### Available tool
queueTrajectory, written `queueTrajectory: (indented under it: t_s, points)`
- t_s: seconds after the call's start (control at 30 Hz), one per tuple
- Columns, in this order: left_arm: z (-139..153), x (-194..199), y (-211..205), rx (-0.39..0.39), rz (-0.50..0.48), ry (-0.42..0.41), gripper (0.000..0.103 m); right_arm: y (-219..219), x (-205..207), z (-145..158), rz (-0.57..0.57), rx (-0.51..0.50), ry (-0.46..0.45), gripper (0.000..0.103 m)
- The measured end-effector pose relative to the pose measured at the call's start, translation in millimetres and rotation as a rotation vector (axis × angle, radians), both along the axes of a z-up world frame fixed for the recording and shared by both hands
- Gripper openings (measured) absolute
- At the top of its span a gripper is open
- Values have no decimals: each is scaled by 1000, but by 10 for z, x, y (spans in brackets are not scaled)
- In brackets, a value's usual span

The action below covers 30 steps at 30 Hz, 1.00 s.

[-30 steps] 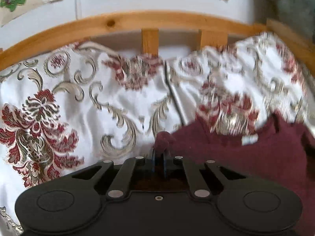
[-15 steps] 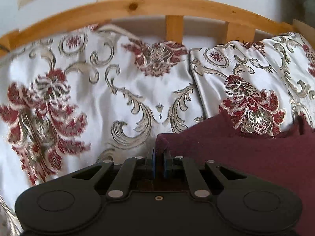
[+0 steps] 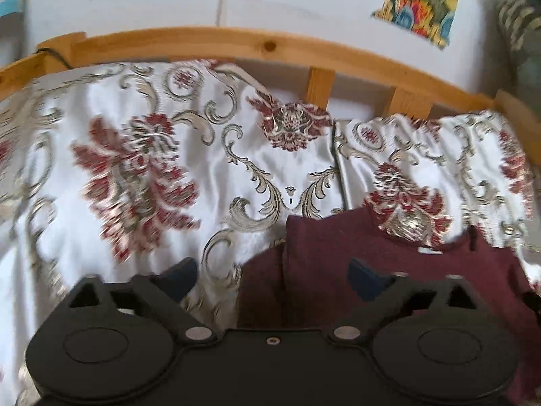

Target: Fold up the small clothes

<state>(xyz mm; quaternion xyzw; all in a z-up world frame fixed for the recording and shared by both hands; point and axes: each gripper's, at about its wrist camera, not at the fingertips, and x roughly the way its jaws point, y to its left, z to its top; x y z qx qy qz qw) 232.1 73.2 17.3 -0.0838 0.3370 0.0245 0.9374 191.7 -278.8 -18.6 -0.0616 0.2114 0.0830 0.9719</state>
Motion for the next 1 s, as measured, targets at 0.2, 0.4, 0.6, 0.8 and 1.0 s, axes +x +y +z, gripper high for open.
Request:
queueTrajectory:
  t_s: [0.2,0.4,0.6,0.8,1.0]
  points:
    - [-173,-489,28,-36,-67,2,102,230,-267,104,12,-7,-36,102]
    - [-486,-593,65,-80,-75,58,102,602,-522,69,7,-9,-20,103]
    - [-646,-581,126,-160,-88,91,102,896,-661,-95,11,-34,17,103]
    - [-748,-554,124,-186,-127,111,102,1037,-651,-310,38,-128,51,103]
    - [-717,-571,69,-145,-123,88,102,1100,-648,-437,38,-164,68,103]
